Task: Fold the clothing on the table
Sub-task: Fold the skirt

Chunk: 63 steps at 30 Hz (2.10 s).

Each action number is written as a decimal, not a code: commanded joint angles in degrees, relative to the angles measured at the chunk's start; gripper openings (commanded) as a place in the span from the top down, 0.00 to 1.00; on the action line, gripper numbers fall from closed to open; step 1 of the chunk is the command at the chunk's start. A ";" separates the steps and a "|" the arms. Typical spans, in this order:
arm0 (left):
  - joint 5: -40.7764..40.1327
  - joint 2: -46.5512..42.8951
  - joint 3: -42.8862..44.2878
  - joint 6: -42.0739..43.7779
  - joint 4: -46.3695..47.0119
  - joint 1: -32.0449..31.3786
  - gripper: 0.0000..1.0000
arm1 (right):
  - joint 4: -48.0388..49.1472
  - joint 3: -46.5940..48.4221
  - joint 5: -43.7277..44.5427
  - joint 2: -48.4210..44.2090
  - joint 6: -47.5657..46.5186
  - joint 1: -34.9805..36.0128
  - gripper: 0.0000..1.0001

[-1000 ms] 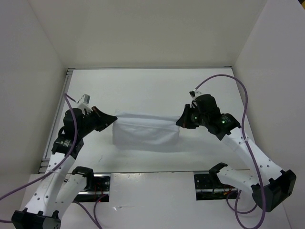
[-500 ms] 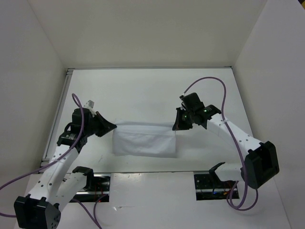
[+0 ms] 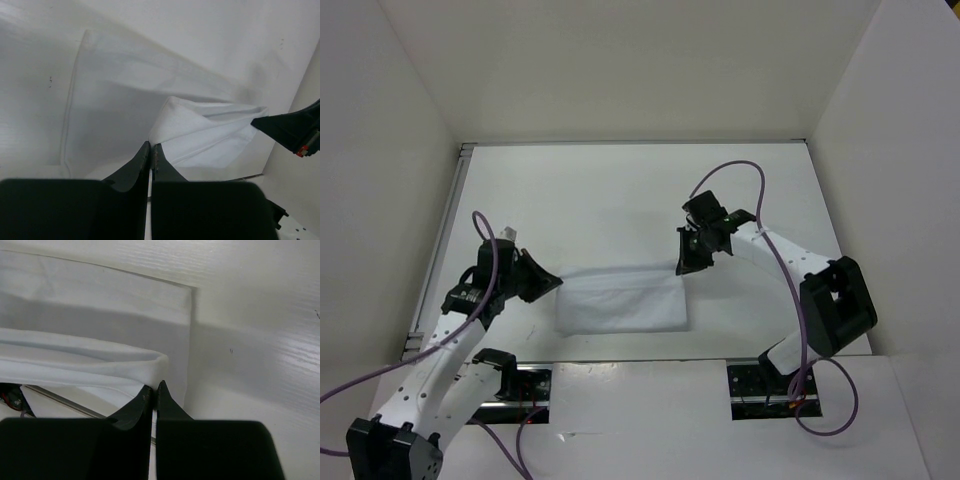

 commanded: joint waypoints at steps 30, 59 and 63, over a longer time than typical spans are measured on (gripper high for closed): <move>-13.67 16.25 -2.74 -0.81 6.40 -0.86 0.46 | 3.92 11.35 4.56 11.29 -4.85 -0.08 0.73; 4.70 -2.64 -1.50 -0.02 9.13 -3.49 0.80 | 3.84 -1.13 5.09 8.45 3.77 0.45 0.49; 5.84 -2.64 -0.97 -0.54 9.64 -4.11 0.80 | 5.15 -2.53 2.38 11.71 3.25 0.45 0.53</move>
